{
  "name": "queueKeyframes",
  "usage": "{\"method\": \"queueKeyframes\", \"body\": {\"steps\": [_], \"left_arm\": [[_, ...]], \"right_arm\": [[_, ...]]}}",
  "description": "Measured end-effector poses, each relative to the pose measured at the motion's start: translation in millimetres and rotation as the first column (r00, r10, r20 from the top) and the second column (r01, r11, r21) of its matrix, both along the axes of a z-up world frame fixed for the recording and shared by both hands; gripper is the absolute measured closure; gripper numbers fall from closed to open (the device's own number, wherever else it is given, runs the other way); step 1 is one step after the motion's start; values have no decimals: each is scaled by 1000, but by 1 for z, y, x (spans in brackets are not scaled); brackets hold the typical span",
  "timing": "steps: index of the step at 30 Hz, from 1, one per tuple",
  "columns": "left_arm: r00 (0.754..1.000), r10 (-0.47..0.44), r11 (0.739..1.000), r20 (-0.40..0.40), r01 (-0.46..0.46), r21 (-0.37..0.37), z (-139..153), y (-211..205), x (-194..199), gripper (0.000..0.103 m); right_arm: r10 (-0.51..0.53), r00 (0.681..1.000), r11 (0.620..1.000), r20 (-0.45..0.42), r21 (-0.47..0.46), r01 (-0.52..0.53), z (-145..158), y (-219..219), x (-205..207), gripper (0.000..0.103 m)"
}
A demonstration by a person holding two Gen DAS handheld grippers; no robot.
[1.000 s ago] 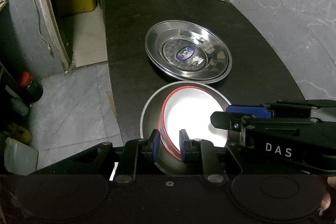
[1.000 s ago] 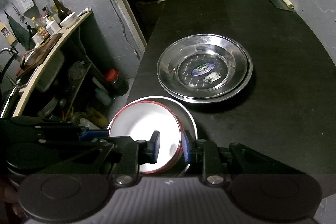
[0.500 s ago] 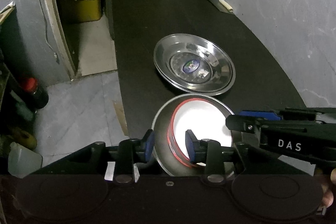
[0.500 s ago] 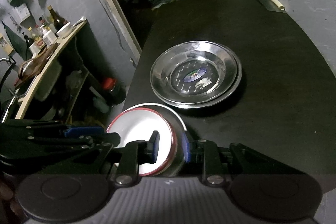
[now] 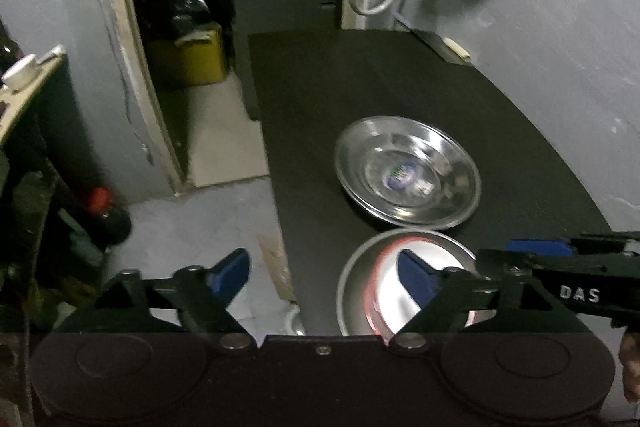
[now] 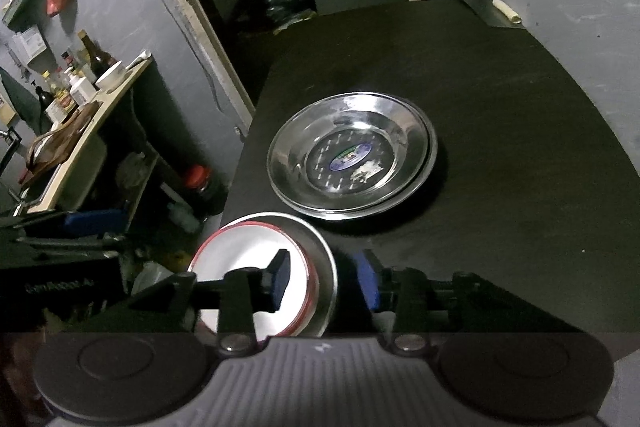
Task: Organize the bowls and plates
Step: 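Open both grippers and move them to the steel bowl rim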
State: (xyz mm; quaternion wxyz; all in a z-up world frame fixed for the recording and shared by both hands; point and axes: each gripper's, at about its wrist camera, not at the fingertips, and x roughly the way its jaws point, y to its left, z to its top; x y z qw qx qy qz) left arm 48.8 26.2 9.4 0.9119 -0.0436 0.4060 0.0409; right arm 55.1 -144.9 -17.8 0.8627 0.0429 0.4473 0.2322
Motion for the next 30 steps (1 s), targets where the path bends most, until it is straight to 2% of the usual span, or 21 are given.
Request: {"method": "queueKeyframes", "body": {"steps": [2,4,5,7,9,21,27,30], "left_arm": [[1000,19,1000,7,-19,11,1,5,1,7],[999,39,999,10,-39,16,1,9,2,1],[999,50,999,8,-50,17,0,12,2,1],[998,67,998,2,-67,13,-2,16,4,1],[997,82,997,-8,-82,9,-5,21,3,1],[981,180,984,-74,-181,-4,-18,41,2,1],[965,239,971,-104,-238,22,-26,53,-5,1],[964,240,971,-113,-240,15,-31,59,-9,1]], "right_arm": [[-9,1000,1000,4,-1,9,0,-2,0,51],[-19,1000,1000,9,-2,19,0,-5,1,40],[-26,1000,1000,11,0,26,1,-6,2,37],[-43,999,999,14,3,43,1,-10,3,24],[-63,998,998,17,1,63,1,-13,4,19],[-122,993,992,2,-12,122,-5,-29,15,0],[-166,986,985,-15,-43,165,-11,-35,23,0],[-187,982,979,-16,-91,185,-15,-36,26,0]]}}
